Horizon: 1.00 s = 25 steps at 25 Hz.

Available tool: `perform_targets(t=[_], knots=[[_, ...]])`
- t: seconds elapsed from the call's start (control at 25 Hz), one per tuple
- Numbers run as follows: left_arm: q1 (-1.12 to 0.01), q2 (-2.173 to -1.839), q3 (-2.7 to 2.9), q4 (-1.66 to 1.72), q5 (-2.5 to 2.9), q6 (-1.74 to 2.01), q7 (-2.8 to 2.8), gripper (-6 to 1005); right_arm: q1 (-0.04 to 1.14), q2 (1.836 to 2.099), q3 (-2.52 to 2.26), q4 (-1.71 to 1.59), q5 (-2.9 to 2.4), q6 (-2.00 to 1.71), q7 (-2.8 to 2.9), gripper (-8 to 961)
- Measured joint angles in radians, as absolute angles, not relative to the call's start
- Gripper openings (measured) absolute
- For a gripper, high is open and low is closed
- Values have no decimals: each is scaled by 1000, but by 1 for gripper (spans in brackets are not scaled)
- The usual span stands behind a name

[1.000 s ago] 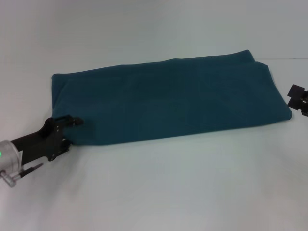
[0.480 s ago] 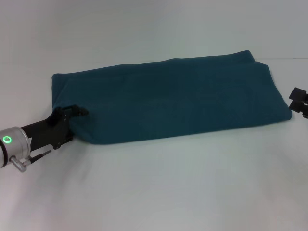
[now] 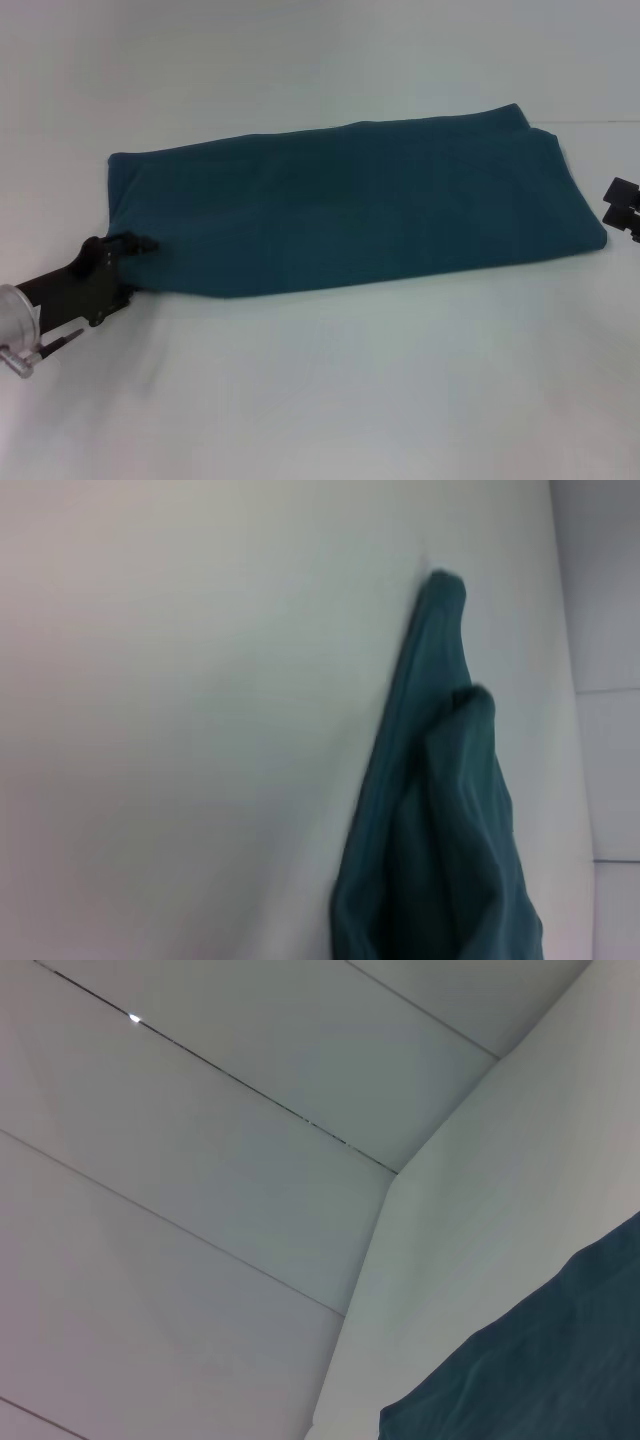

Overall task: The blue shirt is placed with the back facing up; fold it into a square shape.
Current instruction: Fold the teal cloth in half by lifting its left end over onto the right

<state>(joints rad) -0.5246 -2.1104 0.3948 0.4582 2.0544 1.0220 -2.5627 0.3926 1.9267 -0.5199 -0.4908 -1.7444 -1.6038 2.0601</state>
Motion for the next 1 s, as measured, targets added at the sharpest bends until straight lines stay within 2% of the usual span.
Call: perform_targets(t=[0.24,0.6,1.0], knots=[[-534,-2110,391,469,1982,1098,-2472,580,397,1927,-520,-491,-1745,-1603,2061,687],[-469,-2112,393,478,2003,1128,-2526,580,398,1926,-516,-491,-1745,-1596,2062,686],[-492,-2108,396,474,2080,1111,-2575,581,406,1925,-517,-489,-1750,-1581,2063,687]])
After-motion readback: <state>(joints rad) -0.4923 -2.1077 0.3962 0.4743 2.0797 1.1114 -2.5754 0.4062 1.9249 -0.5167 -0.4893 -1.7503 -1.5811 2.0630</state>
